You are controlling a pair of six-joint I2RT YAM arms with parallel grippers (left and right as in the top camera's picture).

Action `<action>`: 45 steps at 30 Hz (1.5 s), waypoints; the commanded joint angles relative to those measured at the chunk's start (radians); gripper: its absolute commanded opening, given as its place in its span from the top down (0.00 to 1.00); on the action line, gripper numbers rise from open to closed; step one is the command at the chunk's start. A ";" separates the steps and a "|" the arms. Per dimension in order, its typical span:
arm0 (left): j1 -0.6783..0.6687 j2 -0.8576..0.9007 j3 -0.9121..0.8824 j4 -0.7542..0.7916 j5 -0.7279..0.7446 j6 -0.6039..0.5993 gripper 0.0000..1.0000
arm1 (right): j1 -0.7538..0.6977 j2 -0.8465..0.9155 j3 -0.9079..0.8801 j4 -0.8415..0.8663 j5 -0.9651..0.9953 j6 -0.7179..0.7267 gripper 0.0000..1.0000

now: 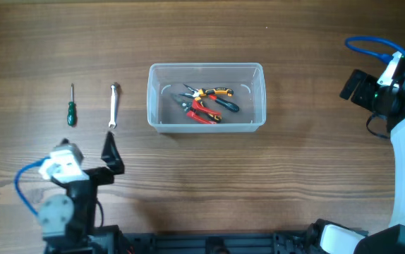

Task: Pack container
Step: 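Move the left gripper over the silver wrench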

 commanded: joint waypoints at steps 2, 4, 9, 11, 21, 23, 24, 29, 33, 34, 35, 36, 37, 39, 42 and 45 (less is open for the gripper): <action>0.011 0.327 0.340 -0.180 0.032 0.089 0.00 | 0.000 -0.005 -0.001 0.005 0.024 0.019 0.00; 0.011 0.470 0.512 -0.324 0.100 0.138 0.00 | 0.000 -0.005 -0.001 0.005 0.024 0.019 0.00; 0.011 0.695 0.785 -0.487 0.169 0.154 0.00 | 0.000 -0.005 -0.001 0.005 0.024 0.019 0.00; 0.011 0.763 0.843 -0.509 0.164 0.200 0.00 | 0.000 -0.005 -0.001 0.005 0.024 0.019 0.00; 0.017 1.247 1.074 -0.703 0.008 0.208 0.00 | 0.000 -0.005 -0.001 0.005 0.024 0.019 0.00; 0.017 1.313 1.074 -0.698 0.008 0.208 0.00 | 0.000 -0.005 -0.001 0.005 0.024 0.019 0.00; 0.017 1.345 1.074 -0.698 0.008 0.212 0.00 | 0.000 -0.005 -0.001 0.005 0.024 0.019 0.00; 0.017 1.480 1.074 -0.697 0.008 0.208 0.00 | 0.000 -0.005 -0.001 0.005 0.024 0.019 0.00; 0.017 1.601 1.074 -0.666 0.008 0.208 0.00 | 0.000 -0.005 -0.001 0.005 0.024 0.019 0.00; 0.017 1.617 1.074 -0.656 0.008 0.208 0.00 | 0.000 -0.005 -0.001 0.005 0.024 0.019 0.00; 0.017 1.636 1.074 -0.644 0.008 0.208 0.00 | 0.000 -0.005 -0.001 0.005 0.024 0.019 0.00; 0.017 1.653 1.074 -0.632 0.008 0.208 0.00 | 0.000 -0.005 -0.001 0.005 0.024 0.019 0.00; 0.017 1.667 1.074 -0.620 0.008 0.208 0.00 | 0.000 -0.005 -0.001 0.005 0.024 0.019 0.00; 0.017 1.689 1.074 -0.591 0.008 0.207 0.00 | 0.000 -0.005 -0.001 0.005 0.024 0.019 0.00; 0.017 1.698 1.074 -0.564 0.015 0.207 0.00 | 0.000 -0.005 -0.001 0.005 0.024 0.019 0.00; 0.017 1.698 1.074 -0.539 0.047 0.207 0.00 | 0.000 -0.005 -0.001 0.005 0.024 0.019 0.00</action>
